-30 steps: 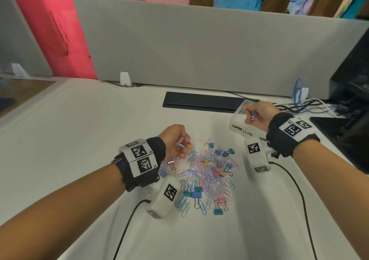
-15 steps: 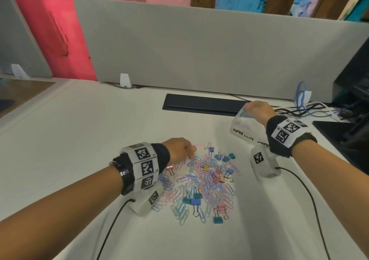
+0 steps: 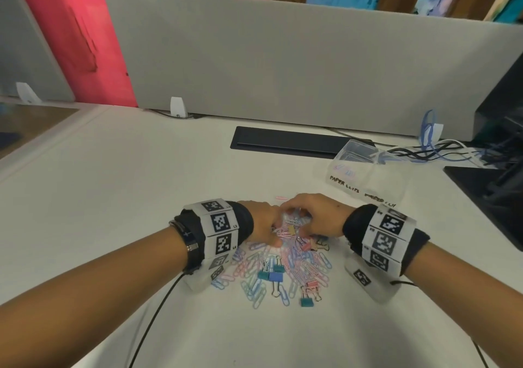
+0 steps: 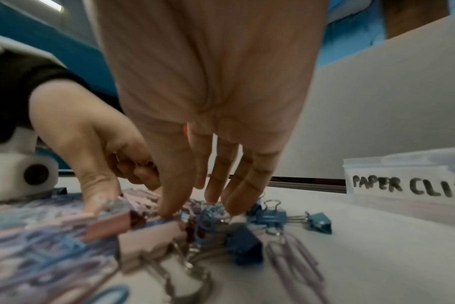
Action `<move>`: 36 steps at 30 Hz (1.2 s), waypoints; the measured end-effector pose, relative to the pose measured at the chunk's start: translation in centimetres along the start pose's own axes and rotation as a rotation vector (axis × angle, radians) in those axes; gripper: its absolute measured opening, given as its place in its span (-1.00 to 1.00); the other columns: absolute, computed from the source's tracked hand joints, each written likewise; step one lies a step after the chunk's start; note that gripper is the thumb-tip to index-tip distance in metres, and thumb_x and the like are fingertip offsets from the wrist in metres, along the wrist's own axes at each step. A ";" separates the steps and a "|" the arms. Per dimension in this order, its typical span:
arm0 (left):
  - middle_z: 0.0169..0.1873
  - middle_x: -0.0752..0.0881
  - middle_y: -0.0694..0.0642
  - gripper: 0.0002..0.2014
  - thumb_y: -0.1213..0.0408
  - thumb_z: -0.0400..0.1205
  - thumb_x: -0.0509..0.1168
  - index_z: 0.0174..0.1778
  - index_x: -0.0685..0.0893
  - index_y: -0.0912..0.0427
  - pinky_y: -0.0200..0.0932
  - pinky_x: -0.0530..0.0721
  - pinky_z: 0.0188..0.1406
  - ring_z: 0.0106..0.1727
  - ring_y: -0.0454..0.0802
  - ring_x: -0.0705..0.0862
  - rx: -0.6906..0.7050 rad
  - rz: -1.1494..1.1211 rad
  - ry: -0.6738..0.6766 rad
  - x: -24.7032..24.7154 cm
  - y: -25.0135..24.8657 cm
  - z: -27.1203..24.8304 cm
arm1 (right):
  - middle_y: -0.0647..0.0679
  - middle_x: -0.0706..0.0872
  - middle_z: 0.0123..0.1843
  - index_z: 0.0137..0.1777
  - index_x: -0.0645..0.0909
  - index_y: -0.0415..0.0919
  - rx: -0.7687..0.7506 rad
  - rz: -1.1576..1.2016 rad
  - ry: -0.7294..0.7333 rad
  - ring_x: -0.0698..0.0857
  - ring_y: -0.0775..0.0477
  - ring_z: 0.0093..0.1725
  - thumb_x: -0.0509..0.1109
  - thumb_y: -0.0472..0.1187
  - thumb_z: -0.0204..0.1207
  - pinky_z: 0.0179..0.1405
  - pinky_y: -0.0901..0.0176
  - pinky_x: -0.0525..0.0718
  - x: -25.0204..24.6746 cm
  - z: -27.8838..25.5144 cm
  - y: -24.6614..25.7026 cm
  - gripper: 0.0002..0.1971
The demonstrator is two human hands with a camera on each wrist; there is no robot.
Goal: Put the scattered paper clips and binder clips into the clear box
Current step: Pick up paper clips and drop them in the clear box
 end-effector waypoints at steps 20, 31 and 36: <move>-0.55 0.48 0.09 -0.73 0.44 0.59 0.04 -0.45 0.40 0.22 -0.40 0.25 -0.63 -0.67 -0.13 0.39 -0.170 -0.780 -0.090 -0.7 1.4 -1.5 | -0.09 0.46 -0.19 -0.38 0.29 -0.16 0.070 -0.124 -0.060 0.42 -0.08 -0.18 0.30 -0.26 0.57 -0.38 0.22 0.32 1.0 0.1 0.1 -0.68; -0.77 0.41 0.02 -0.74 0.47 0.44 -0.08 -0.56 0.18 0.15 -0.49 0.08 -0.76 -0.82 -0.14 0.20 -0.079 -1.425 -0.124 -1.6 3.2 -1.8 | -0.05 0.56 -0.11 0.16 0.57 -0.20 0.068 0.097 -0.087 0.47 -0.02 -0.10 0.36 -0.35 0.49 -0.31 0.36 0.41 0.7 -0.2 -0.3 -0.75; -0.75 0.43 0.04 -0.74 0.54 0.43 -0.13 -0.42 0.40 0.21 -0.56 0.14 -0.79 -0.81 -0.15 0.25 -0.060 -1.416 -0.127 -1.2 4.0 -2.2 | 0.00 0.50 0.02 0.29 0.55 -0.24 0.102 0.098 -0.025 0.45 0.02 -0.01 0.22 -0.37 0.56 -0.10 0.33 0.36 0.6 -0.3 -0.1 -0.69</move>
Point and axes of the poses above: each hand's wrist, its own z-axis towards the middle knuckle, its own x-axis out of the palm, y = z × x, the point moved 4 cm from there along z, towards the middle knuckle
